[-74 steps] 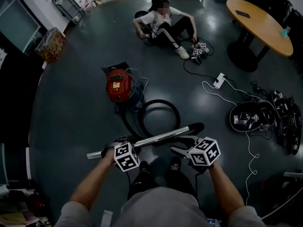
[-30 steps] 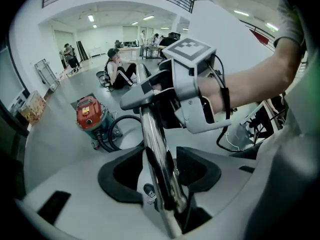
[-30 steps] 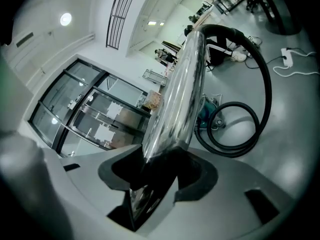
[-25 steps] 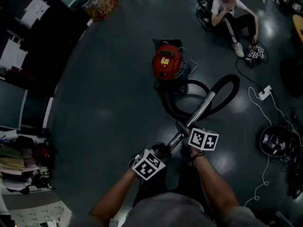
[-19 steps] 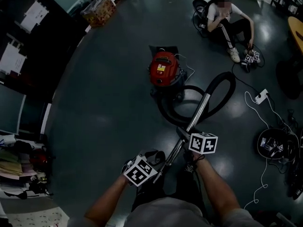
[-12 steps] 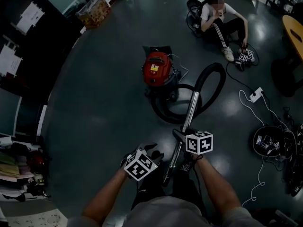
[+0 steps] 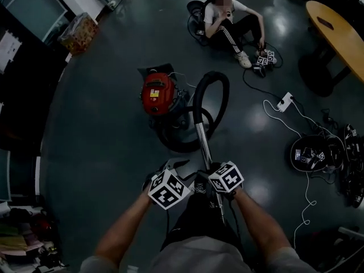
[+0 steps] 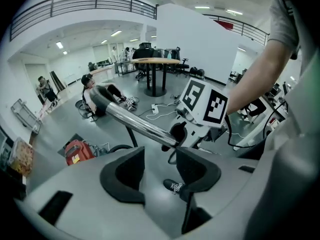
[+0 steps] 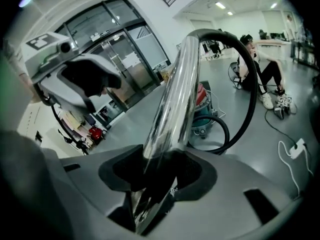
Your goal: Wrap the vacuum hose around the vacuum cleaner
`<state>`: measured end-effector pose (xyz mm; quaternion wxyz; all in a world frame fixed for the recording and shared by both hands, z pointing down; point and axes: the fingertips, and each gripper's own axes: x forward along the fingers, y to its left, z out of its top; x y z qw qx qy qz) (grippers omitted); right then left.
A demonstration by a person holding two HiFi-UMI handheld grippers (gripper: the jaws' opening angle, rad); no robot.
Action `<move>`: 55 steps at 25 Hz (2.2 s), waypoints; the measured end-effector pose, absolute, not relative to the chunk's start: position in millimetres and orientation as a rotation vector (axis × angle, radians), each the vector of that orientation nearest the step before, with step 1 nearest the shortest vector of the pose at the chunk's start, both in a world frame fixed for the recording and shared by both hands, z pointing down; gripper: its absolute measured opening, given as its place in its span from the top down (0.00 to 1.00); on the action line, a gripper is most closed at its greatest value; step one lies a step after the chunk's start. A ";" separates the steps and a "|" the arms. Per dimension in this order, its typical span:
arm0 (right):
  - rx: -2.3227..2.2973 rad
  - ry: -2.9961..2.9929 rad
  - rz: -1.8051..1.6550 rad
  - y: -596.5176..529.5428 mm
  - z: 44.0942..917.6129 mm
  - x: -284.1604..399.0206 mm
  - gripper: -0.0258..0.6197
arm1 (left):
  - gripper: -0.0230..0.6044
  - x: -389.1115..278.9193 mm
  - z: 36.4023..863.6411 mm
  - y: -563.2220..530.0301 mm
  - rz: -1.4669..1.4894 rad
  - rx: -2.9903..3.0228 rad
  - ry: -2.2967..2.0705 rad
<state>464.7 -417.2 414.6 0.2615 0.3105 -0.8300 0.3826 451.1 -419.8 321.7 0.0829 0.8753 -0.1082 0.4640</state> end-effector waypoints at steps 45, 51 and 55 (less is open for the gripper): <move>-0.134 -1.803 0.087 -491.1 604.6 653.1 0.70 | 0.64 517.7 566.0 -556.7 1.221 2.122 -0.716; -0.212 -1.793 -0.070 -518.3 683.9 663.4 0.71 | 0.64 508.8 648.9 -560.4 1.205 2.087 -0.829; -0.251 -1.800 -0.151 -537.6 737.4 660.7 0.71 | 0.64 492.4 705.9 -571.1 1.177 2.063 -0.857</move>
